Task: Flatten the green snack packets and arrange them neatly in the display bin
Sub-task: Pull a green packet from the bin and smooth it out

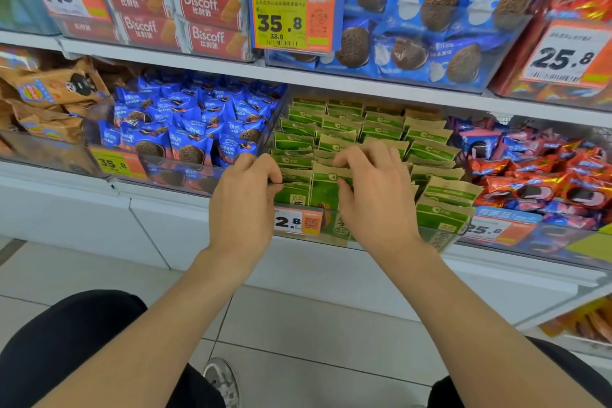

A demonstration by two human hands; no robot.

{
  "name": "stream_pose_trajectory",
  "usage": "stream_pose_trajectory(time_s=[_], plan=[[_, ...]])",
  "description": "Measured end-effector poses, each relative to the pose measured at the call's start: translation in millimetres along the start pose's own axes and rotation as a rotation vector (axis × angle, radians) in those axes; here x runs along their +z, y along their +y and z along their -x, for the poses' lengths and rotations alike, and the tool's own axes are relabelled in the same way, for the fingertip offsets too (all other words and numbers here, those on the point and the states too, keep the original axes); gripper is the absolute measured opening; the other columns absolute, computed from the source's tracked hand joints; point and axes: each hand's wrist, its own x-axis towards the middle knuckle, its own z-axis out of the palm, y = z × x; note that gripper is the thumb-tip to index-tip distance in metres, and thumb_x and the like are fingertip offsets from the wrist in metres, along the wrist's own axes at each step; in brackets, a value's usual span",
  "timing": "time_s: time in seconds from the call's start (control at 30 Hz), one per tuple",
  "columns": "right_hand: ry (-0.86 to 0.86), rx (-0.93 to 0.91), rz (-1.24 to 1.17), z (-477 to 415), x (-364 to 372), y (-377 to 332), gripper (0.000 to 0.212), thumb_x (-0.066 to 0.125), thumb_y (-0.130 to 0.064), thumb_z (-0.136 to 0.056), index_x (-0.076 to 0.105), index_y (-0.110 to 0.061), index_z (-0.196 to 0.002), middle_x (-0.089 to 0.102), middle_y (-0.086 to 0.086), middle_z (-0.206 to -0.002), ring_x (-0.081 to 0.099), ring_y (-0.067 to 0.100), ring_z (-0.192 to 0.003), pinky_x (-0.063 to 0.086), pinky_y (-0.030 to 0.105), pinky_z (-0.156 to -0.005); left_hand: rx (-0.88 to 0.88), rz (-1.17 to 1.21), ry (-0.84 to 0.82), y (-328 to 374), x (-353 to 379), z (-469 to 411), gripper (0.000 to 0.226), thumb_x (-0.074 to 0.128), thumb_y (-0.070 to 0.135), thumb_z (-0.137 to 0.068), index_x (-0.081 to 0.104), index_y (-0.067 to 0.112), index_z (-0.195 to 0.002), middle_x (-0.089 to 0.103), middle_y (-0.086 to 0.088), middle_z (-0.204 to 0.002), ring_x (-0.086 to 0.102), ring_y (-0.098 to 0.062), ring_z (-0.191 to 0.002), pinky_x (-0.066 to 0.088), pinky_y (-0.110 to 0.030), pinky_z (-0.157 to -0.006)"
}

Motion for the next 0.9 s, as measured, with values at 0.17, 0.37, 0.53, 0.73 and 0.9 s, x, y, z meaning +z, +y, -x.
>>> stream_pose_trajectory(time_s=[0.17, 0.37, 0.53, 0.73, 0.9], plan=[[-0.035, 0.041, -0.044, -1, -1, 2, 0.035, 0.079, -0.015, -0.090, 0.067, -0.021, -0.122, 0.061, 0.004, -0.120, 0.056, 0.029, -0.113, 0.051, 0.046, -0.094, -0.029, 0.074, 0.101, 1, -2, -6, 0.020, 0.062, 0.003, -0.101, 0.055, 0.020, -0.093, 0.067, 0.002, -0.085, 0.061, -0.028, -0.078, 0.052, -0.051, -0.064], [-0.028, 0.012, -0.121, -2, -2, 5, 0.037, 0.073, -0.014, -0.092, 0.066, -0.024, -0.127, 0.063, 0.000, -0.119, 0.054, 0.026, -0.116, 0.048, 0.045, -0.096, 0.156, 0.326, 0.330, 31, -16, -17, 0.012, 0.046, -0.007, -0.107, 0.055, 0.000, -0.109, 0.058, -0.011, -0.098, 0.054, -0.024, -0.085, 0.044, -0.023, -0.076], [-0.098, 0.022, -0.774, -2, -30, -16, 0.022, 0.055, -0.010, -0.107, 0.073, -0.014, -0.119, 0.075, -0.004, -0.106, 0.070, 0.011, -0.099, 0.060, 0.036, -0.086, 0.177, 0.392, 0.405, 45, -21, -15, 0.016, 0.040, -0.006, -0.109, 0.053, -0.002, -0.117, 0.053, -0.005, -0.108, 0.053, -0.015, -0.094, 0.041, -0.019, -0.088], [-0.329, 0.148, -1.002, 9, -59, -26, 0.031, 0.054, -0.023, -0.111, 0.076, -0.003, -0.102, 0.073, 0.022, -0.085, 0.069, 0.038, -0.070, 0.058, 0.046, -0.060, -0.157, 0.632, 0.147, 54, -20, -5, 0.015, 0.050, 0.010, -0.111, 0.046, 0.019, -0.121, 0.057, 0.009, -0.105, 0.060, -0.003, -0.093, 0.053, -0.033, -0.086], [-0.528, 0.660, -1.450, 22, -74, -28, 0.029, 0.069, -0.029, -0.102, 0.079, -0.006, -0.116, 0.079, 0.018, -0.110, 0.075, 0.026, -0.090, 0.066, 0.041, -0.080, -0.434, 0.780, 0.029, 69, -10, 7, 0.010, 0.059, 0.025, -0.108, 0.053, 0.017, -0.112, 0.063, -0.004, -0.109, 0.064, -0.016, -0.098, 0.054, -0.051, -0.099]])
